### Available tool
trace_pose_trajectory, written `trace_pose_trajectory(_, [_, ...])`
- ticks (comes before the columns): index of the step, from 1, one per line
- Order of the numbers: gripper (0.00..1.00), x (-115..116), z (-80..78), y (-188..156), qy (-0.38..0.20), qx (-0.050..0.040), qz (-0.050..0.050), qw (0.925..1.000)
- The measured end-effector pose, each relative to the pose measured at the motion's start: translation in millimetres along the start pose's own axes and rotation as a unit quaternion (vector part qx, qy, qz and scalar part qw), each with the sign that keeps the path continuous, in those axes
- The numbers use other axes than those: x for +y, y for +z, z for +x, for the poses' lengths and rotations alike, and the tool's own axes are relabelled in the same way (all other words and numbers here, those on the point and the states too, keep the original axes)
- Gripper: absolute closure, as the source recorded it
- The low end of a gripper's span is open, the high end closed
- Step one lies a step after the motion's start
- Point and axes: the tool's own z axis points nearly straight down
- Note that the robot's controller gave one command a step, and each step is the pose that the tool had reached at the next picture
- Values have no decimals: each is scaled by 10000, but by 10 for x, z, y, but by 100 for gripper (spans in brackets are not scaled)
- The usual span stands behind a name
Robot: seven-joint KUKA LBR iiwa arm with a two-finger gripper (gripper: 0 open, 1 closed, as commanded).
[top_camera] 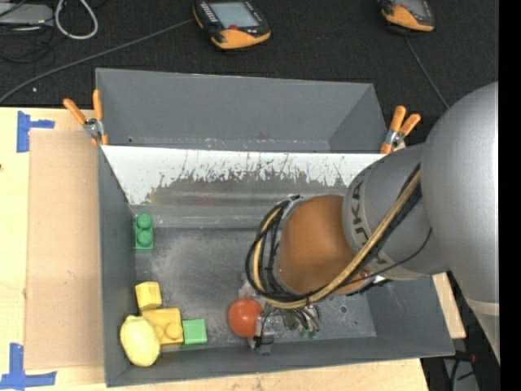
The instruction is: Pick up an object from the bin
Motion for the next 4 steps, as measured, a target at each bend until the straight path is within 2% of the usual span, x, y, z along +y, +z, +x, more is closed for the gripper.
trace_pose_trajectory(4, [100, 0, 1, 1, 10, 1, 0, 10000])
